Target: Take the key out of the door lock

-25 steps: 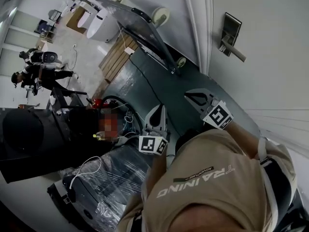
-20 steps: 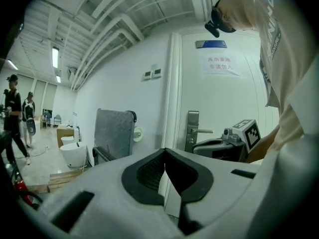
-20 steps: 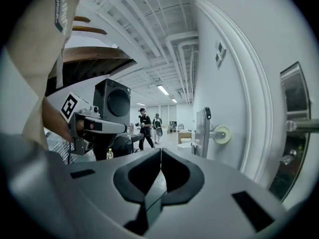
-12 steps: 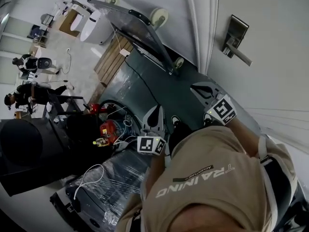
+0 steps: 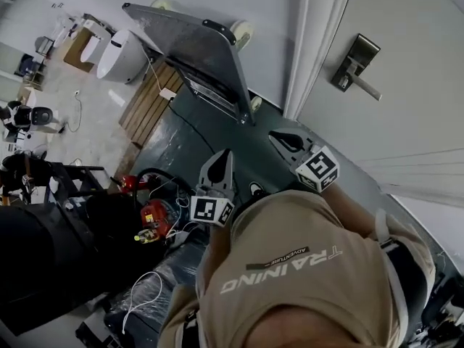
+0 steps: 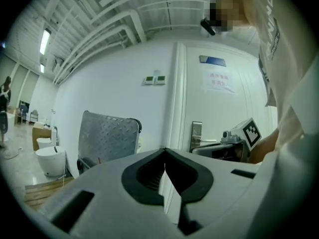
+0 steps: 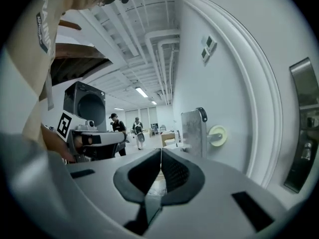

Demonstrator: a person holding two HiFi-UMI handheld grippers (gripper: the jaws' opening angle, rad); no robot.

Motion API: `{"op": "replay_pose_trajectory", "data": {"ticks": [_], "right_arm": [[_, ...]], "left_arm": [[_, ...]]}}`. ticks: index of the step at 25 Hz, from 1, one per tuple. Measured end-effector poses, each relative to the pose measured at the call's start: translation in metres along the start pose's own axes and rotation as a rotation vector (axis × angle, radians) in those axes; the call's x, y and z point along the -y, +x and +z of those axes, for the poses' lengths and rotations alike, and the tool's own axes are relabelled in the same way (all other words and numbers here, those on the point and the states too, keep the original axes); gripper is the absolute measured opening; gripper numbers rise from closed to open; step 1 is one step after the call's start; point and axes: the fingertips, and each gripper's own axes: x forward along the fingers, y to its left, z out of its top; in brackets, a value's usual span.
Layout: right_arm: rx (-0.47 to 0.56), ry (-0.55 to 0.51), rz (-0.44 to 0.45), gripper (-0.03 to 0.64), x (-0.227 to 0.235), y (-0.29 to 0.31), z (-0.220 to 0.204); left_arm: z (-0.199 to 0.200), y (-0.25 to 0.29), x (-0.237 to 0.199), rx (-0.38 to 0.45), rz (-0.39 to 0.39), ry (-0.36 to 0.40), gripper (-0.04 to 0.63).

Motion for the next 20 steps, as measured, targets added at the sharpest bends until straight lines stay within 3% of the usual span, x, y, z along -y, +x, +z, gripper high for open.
{"op": "replay_pose_trajectory", "data": {"ticks": [4, 8, 13, 17, 20], "right_arm": [[0.005, -0.034, -0.094, 0.014, 0.000, 0.020, -0.004], [0.015, 0.039, -0.199, 0.014, -0.005, 0.020, -0.012], [-0.042, 0.030, -0.336, 0.014, -0.015, -0.007, -0.023], [-0.067, 0.028, -0.427, 0.014, 0.007, -0.033, -0.024], [-0.086, 0.057, -0.441, 0.014, 0.022, -0.037, -0.036]], "left_arm": [[-0.012, -0.004, -0.030, -0.018, -0.064, 0.001, 0.009], [-0.042, 0.003, -0.049, -0.080, -0.149, -0.045, 0.009], [-0.052, 0.020, -0.042, -0.092, -0.304, -0.043, 0.009], [-0.042, 0.058, -0.024, -0.080, -0.381, -0.045, 0.009], [-0.038, 0.080, -0.012, -0.080, -0.416, -0.036, 0.009]]}}
